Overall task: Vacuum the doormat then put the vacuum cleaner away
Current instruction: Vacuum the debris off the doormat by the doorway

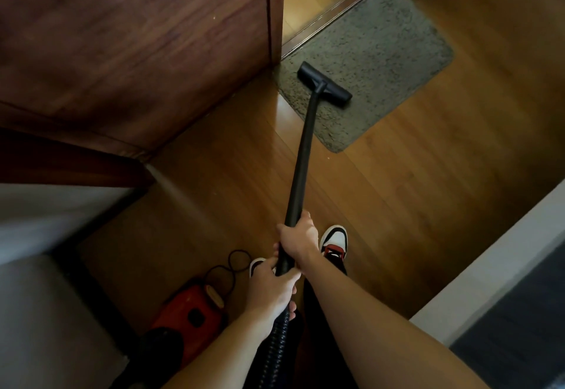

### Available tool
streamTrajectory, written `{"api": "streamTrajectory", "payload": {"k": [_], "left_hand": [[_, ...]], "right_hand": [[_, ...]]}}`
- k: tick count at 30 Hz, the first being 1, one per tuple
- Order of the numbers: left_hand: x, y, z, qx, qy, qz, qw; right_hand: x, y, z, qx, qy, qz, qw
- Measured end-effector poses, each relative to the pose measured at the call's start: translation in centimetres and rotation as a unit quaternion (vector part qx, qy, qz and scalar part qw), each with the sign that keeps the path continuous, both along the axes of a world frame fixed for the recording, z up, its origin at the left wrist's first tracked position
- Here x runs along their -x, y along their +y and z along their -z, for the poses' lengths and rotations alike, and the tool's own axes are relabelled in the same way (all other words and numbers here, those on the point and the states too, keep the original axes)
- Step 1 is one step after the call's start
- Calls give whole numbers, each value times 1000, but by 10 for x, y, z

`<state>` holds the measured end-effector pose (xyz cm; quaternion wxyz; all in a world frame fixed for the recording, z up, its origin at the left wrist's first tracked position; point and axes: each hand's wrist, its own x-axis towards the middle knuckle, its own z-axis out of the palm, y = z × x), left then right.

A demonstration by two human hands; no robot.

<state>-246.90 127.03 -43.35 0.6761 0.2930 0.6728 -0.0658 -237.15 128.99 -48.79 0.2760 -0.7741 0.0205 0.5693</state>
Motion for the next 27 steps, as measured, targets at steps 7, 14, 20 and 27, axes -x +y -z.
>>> {"api": "streamTrajectory", "payload": {"k": [7,14,20,27], "left_hand": [[-38,7,7,-1,7,14,1000],[-111,36,16,17,-9,25,1000],[-170,56,22,22,-26,45,998],[-217,73,32,26,-39,37,998]], "right_hand": [[-35,4,13,-9,-3,9,1000],[-110,28,25,-9,-9,41,999],[-175,42,21,-3,-8,69,998],[-222,60,26,1,-20,70,997]]}}
